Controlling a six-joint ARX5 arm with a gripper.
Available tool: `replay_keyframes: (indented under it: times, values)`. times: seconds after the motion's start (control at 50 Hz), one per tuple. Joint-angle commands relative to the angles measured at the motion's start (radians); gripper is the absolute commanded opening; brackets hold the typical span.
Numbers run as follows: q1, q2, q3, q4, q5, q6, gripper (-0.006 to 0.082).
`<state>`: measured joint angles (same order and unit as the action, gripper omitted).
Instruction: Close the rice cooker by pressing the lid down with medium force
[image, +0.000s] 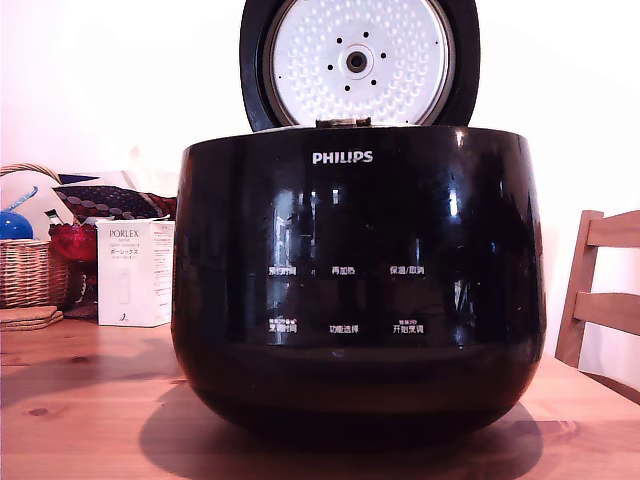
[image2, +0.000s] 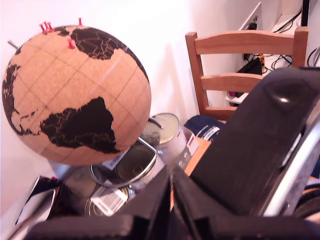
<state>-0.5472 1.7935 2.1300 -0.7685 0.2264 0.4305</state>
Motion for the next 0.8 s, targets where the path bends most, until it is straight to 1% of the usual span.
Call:
replay_keyframes:
  times: [0.0,0.32,0.46,0.56,0.7,0.78]
  values:
    - [0.001,0.021,0.004,-0.014,0.001,0.008,-0.0022]
    - [0.001,0.021,0.004,-0.101,0.020,0.008,-0.0022]
    - [-0.005,0.021,0.004,-0.135,0.071,0.002,-0.0022]
    - [-0.016,0.021,0.004,-0.154,0.097,-0.032,-0.0022]
    - [-0.026,0.021,0.004,-0.182,0.145,-0.111,-0.0022]
    - [-0.030,0.021,0.004,-0.205,0.153,-0.151,-0.0022]
